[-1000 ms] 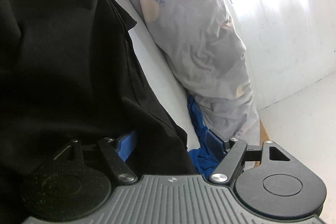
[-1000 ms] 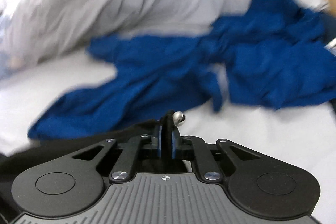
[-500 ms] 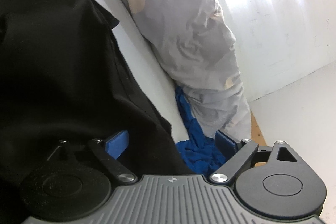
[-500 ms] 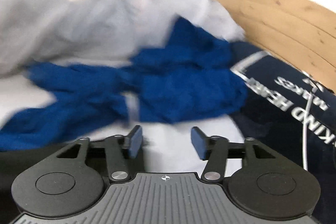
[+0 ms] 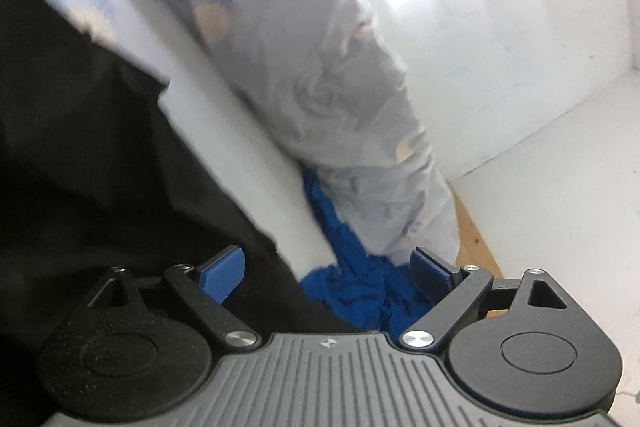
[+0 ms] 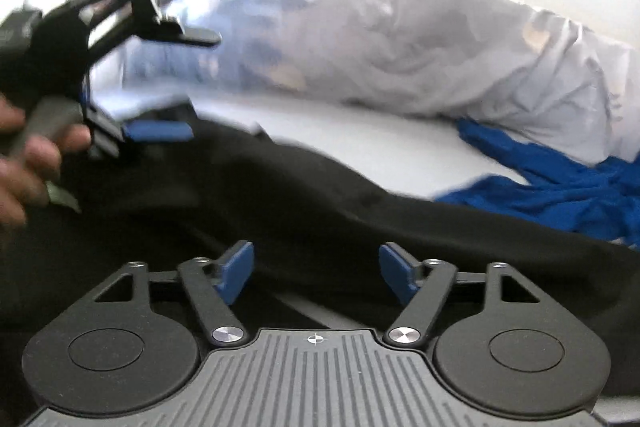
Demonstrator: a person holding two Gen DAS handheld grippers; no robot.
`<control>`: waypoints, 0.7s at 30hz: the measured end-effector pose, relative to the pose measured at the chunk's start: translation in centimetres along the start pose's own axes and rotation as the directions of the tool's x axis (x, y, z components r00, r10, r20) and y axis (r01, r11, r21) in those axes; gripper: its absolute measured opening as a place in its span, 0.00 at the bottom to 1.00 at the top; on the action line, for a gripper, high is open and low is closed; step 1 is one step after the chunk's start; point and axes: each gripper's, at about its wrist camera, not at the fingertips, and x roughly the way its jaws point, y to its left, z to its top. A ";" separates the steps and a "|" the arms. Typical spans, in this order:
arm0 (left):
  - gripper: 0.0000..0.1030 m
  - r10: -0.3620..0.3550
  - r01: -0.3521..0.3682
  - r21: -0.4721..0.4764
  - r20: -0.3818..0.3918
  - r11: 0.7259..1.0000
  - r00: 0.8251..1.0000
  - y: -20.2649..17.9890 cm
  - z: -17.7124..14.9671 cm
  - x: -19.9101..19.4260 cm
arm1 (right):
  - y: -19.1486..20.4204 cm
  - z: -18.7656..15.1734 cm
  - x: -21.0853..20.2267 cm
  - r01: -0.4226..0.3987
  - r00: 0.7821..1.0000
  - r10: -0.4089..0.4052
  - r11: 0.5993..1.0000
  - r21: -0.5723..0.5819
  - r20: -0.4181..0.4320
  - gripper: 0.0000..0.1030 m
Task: Fold clothes
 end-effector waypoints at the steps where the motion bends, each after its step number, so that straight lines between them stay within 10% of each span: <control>1: 0.92 0.013 -0.014 0.025 0.015 1.000 1.000 -0.2 0.3 -0.7 | 0.3 -0.2 0.0 -0.028 0.999 0.027 0.999 0.031 0.046 0.79; 6: 0.92 0.183 -0.197 0.085 0.151 0.977 0.971 0.0 5.4 -5.9 | -0.6 -0.6 0.4 -0.132 0.987 0.115 0.979 0.153 0.116 0.83; 11: 0.92 0.396 -0.424 0.096 0.223 0.900 0.891 0.8 13.2 -11.7 | -1.2 -0.3 1.5 -0.220 0.974 0.201 0.949 0.226 0.105 0.83; 18: 0.91 0.716 -0.710 0.195 0.053 0.676 0.696 4.7 21.7 -12.9 | -0.1 -0.1 0.4 -0.333 0.942 0.312 0.914 0.232 0.123 0.87; 21: 0.87 0.834 -0.815 0.188 -0.054 0.548 0.548 9.1 23.2 -11.4 | 0.0 0.2 -0.1 -0.353 0.935 0.330 0.903 0.244 0.134 0.88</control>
